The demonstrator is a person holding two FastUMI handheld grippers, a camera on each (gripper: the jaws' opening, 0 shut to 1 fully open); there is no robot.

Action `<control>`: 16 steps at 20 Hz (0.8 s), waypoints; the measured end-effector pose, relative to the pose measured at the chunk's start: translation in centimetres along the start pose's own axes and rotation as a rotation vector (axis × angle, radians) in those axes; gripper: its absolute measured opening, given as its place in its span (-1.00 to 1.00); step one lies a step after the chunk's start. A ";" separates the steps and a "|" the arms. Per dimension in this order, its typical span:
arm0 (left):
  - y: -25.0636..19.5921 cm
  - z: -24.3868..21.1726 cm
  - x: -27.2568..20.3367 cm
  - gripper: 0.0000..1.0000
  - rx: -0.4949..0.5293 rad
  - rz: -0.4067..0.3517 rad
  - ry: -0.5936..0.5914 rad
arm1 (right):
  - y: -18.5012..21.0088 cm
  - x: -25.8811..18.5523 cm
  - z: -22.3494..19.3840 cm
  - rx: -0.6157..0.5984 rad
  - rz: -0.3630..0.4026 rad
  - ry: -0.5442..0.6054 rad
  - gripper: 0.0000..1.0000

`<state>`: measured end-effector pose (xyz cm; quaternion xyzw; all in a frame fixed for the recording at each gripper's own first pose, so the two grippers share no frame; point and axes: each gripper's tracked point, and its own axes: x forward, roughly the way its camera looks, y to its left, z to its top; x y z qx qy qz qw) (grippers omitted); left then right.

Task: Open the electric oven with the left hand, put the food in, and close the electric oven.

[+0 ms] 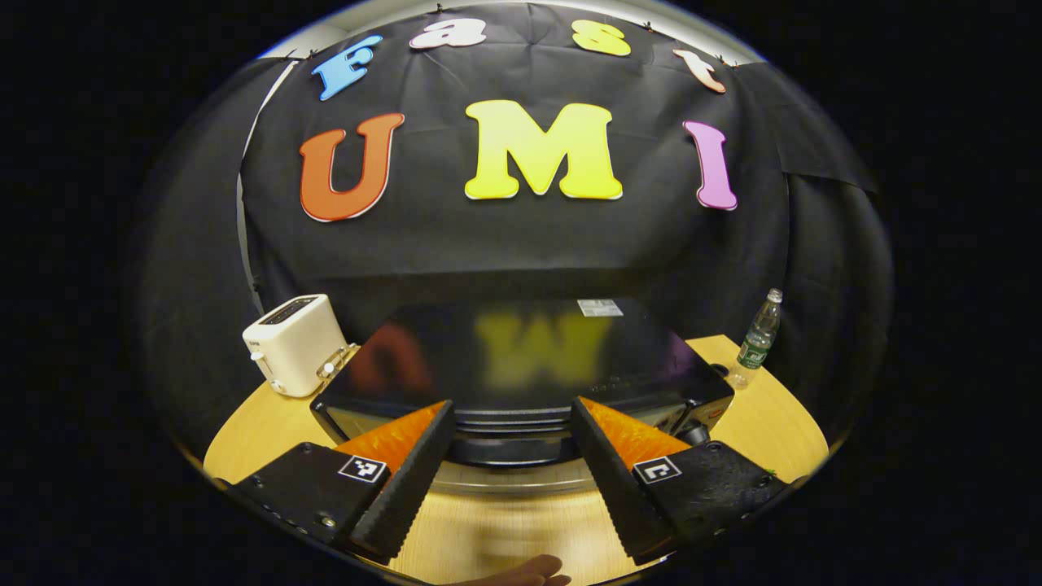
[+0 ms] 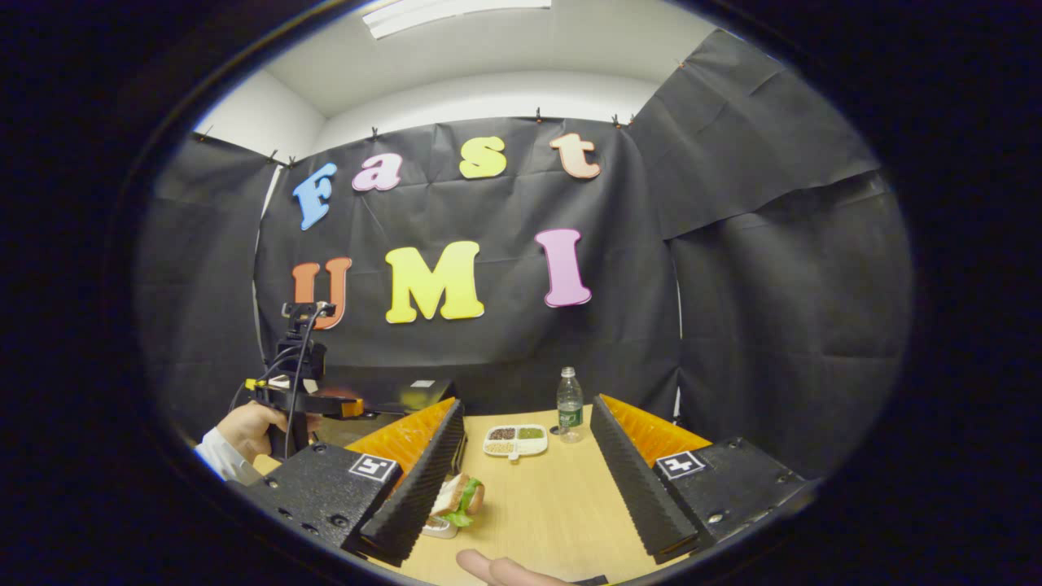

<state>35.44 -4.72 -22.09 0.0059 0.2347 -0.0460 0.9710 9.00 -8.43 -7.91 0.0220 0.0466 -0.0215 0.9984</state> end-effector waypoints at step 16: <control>-0.5 -6.2 -7.8 0.92 0.001 -0.013 -0.040 | 0.6 -1.6 -1.2 -0.047 -0.011 0.041 0.93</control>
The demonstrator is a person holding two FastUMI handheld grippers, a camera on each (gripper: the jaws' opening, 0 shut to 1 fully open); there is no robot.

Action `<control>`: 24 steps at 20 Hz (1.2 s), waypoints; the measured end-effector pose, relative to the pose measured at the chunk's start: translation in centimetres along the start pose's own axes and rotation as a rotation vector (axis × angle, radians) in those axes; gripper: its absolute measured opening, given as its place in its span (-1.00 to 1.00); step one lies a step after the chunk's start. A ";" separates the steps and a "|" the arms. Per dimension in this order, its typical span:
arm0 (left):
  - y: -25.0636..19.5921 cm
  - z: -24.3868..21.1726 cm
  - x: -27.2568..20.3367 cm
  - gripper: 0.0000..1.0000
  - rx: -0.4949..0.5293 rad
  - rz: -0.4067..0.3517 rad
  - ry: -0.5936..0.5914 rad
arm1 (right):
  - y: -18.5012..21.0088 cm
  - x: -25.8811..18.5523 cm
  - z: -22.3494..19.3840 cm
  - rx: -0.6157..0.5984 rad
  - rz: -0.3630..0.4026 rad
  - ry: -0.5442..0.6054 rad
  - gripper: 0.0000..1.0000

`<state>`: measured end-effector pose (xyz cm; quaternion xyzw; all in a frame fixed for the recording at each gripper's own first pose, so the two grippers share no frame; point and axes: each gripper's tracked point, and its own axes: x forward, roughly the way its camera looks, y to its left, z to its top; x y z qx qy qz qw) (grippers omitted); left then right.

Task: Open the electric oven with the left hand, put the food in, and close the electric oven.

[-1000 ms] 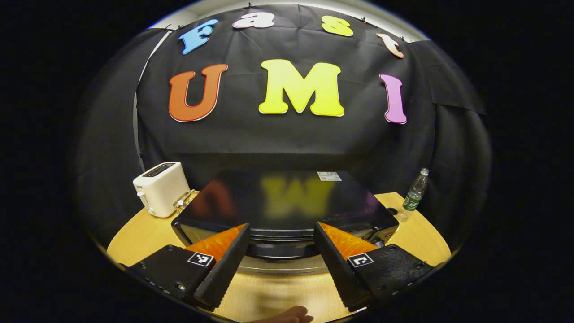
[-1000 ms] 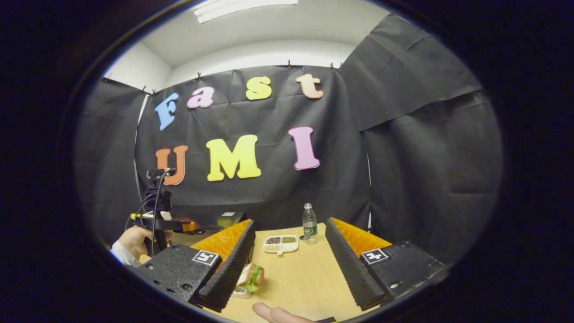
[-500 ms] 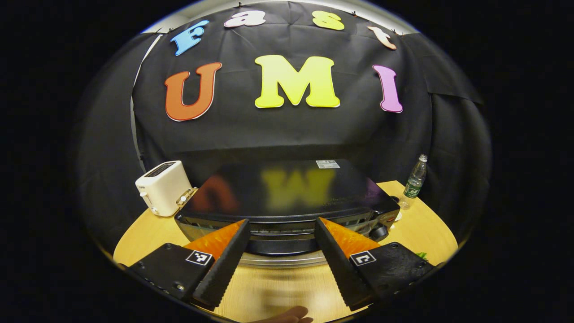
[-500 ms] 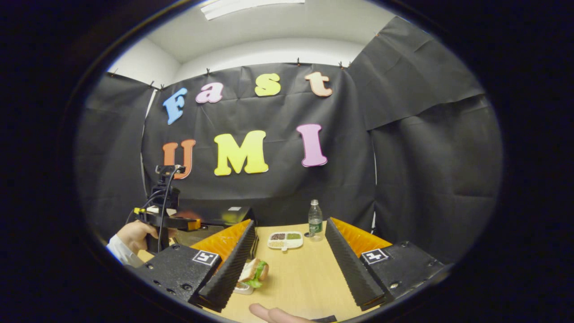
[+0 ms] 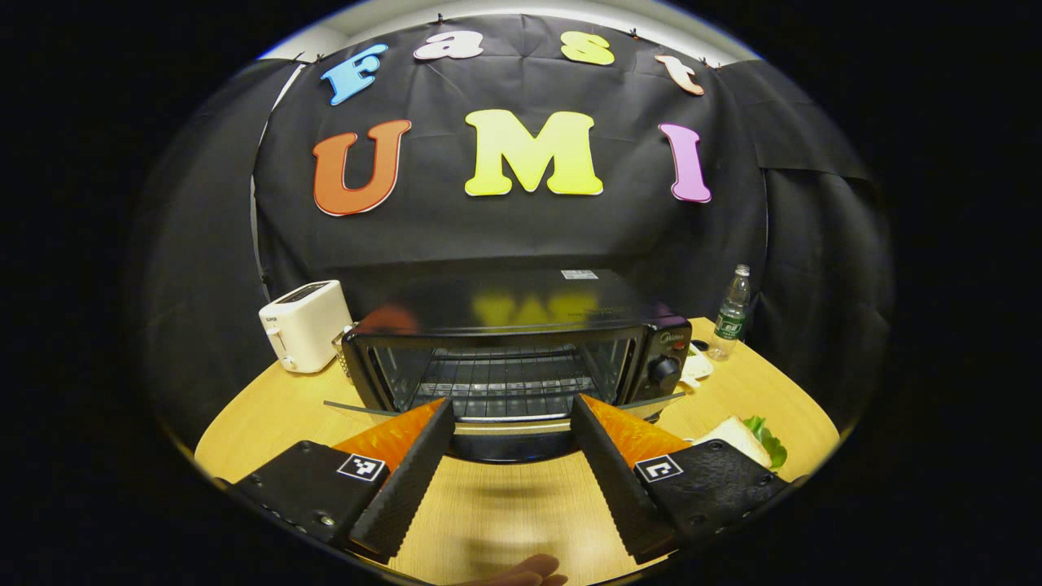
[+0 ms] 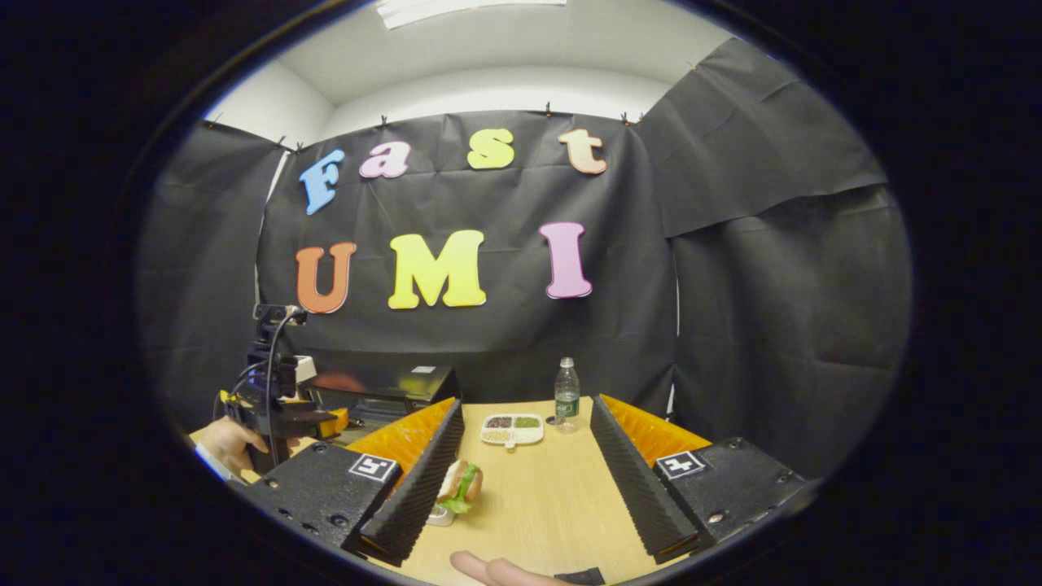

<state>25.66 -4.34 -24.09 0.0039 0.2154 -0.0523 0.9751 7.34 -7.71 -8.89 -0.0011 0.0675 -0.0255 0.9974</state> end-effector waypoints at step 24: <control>-1.2 -13.9 -3.8 0.89 -0.040 0.017 0.095 | 2.5 1.2 -3.8 -0.020 0.044 0.105 0.93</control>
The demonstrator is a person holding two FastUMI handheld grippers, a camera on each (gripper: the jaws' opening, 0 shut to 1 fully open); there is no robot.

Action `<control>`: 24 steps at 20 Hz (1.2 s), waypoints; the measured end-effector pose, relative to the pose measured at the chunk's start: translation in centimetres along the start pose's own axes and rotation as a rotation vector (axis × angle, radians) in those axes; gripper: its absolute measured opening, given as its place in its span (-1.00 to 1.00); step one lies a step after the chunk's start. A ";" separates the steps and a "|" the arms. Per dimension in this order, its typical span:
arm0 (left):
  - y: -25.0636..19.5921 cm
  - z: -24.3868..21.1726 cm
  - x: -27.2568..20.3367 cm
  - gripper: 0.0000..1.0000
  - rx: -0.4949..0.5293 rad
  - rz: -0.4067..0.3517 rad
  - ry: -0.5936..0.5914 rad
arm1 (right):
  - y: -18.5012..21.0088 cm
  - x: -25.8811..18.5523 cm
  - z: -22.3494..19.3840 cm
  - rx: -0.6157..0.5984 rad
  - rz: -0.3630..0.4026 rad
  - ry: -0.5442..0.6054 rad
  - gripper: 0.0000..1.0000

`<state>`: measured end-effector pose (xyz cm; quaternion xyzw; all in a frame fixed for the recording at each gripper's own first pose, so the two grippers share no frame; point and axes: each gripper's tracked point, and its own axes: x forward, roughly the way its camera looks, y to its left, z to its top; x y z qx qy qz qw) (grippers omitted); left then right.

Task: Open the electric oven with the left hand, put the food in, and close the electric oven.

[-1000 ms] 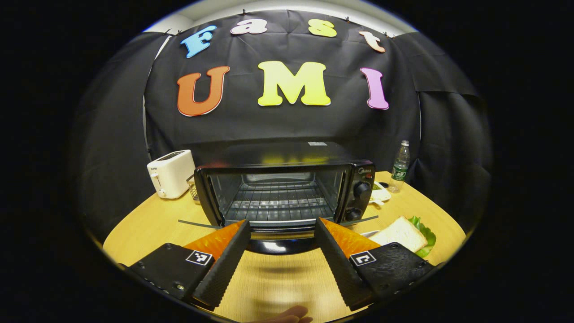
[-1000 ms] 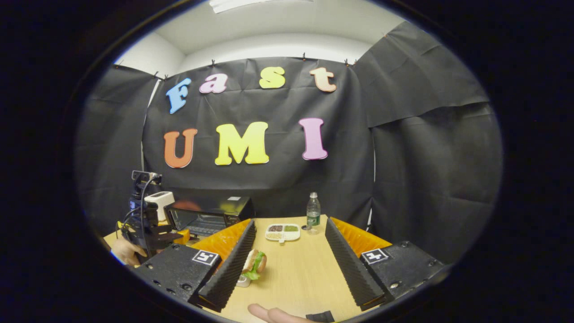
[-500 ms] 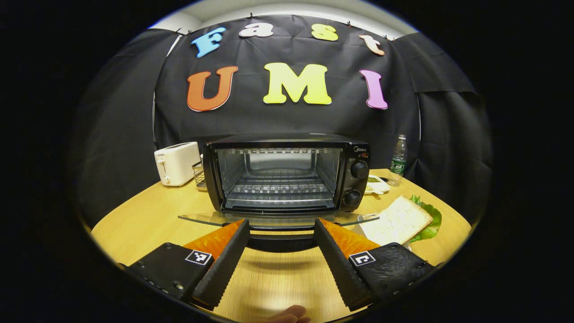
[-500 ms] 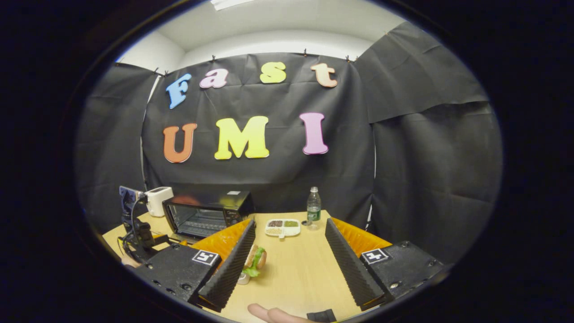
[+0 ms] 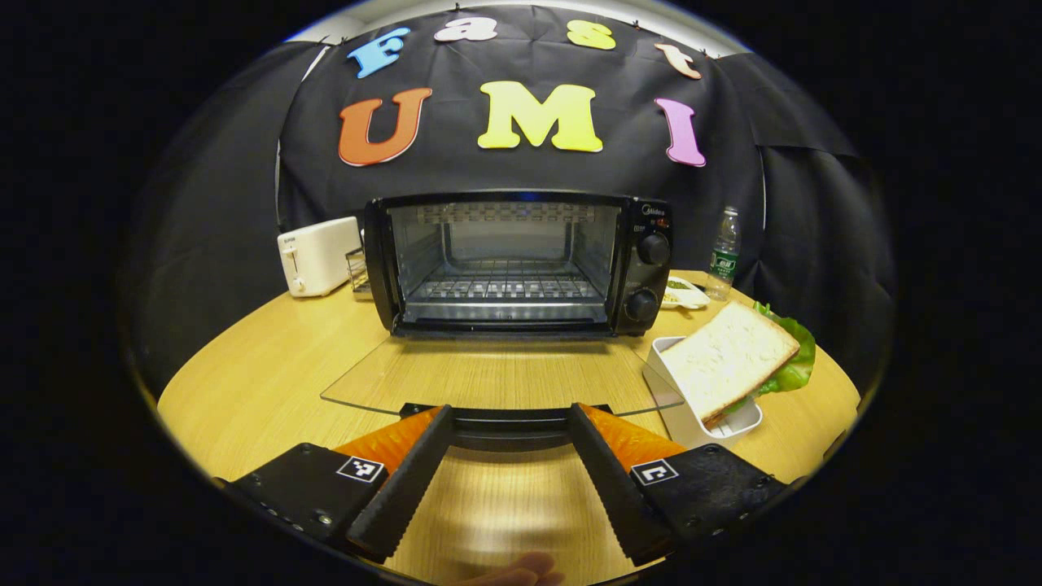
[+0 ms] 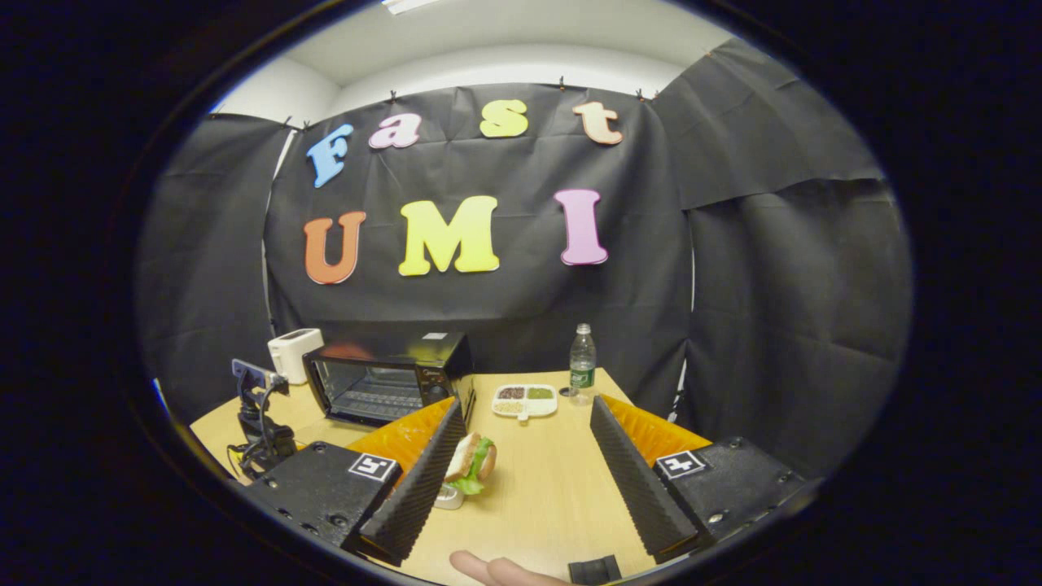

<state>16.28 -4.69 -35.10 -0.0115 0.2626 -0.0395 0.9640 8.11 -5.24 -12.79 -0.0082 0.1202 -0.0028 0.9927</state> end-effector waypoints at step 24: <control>0.6 12.8 -13.8 0.85 -0.029 -0.039 -0.283 | 2.1 11.2 -5.4 0.064 0.236 0.434 0.94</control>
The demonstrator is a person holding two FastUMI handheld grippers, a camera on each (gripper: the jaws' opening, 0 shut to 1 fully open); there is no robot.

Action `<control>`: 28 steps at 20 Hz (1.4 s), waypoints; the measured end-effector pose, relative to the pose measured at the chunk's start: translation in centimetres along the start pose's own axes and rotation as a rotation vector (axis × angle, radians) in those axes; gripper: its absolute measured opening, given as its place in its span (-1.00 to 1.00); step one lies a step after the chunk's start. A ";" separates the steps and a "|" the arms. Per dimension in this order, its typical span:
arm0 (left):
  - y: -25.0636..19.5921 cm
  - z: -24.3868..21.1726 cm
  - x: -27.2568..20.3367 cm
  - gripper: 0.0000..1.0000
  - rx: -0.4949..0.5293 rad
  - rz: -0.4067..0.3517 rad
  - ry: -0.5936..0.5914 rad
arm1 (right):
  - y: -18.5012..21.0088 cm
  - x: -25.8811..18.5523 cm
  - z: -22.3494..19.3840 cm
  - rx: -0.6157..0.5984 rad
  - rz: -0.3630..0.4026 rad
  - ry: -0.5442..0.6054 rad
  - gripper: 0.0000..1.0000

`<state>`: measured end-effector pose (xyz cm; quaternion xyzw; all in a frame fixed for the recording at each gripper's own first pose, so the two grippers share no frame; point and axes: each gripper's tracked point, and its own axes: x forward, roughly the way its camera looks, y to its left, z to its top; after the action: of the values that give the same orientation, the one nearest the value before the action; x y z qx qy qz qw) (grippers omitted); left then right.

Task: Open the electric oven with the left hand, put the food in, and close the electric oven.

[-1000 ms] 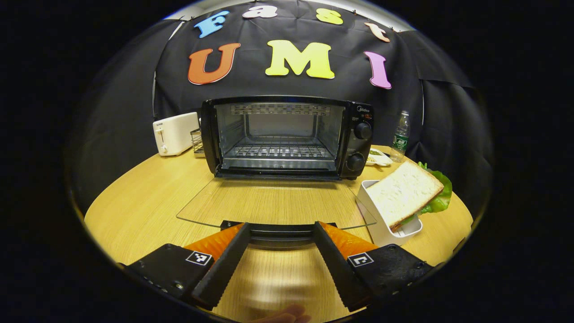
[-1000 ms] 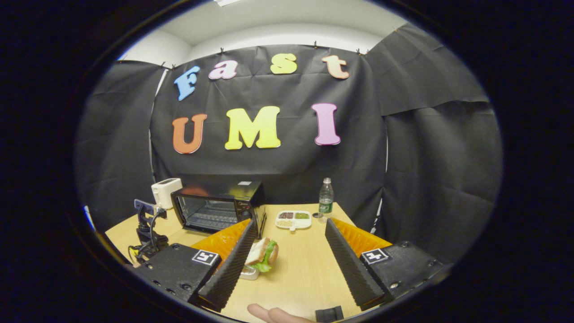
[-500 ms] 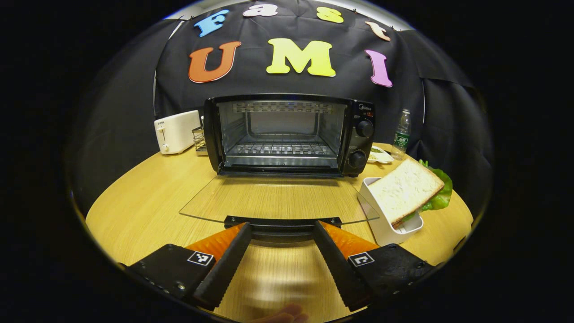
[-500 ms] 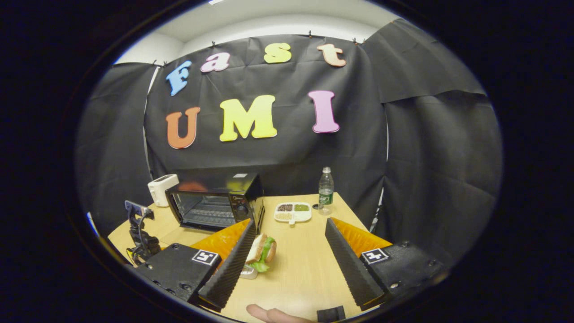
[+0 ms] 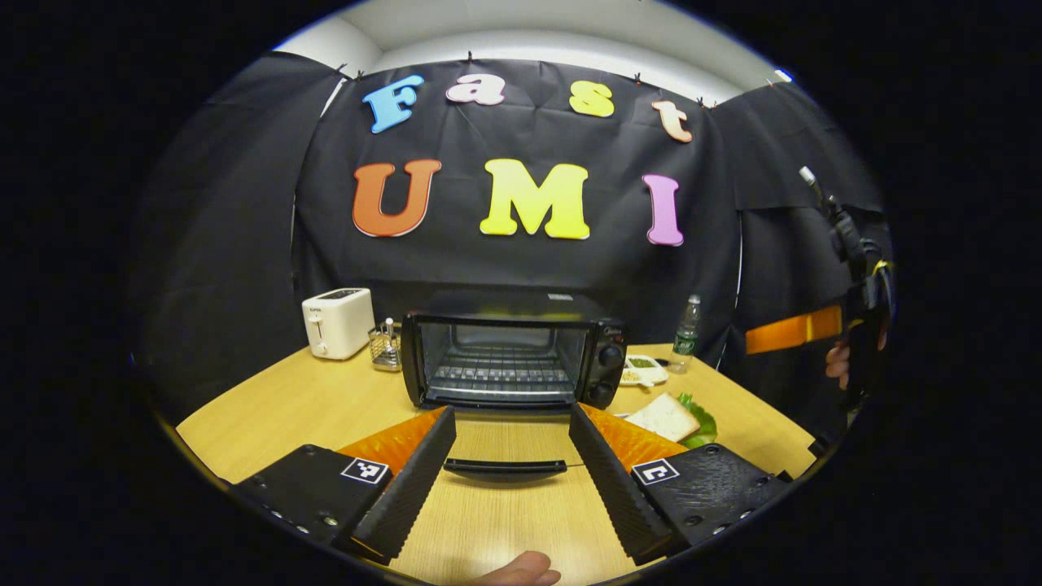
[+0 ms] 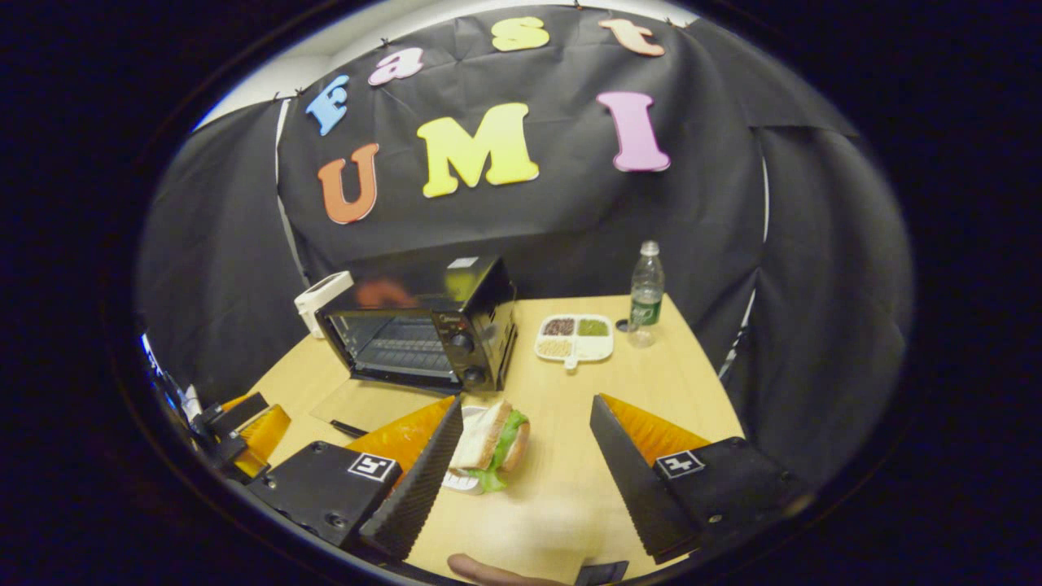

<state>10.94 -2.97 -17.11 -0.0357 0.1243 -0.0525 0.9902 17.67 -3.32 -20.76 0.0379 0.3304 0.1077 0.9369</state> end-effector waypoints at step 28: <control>-2.0 4.0 -5.9 0.86 0.100 0.030 -0.086 | 2.9 10.2 -8.7 0.448 0.407 0.746 -0.24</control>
<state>6.07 -4.05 -11.60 0.0135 0.0792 -0.0424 0.9959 19.37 1.85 -33.36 0.2616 0.6451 0.2214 0.6829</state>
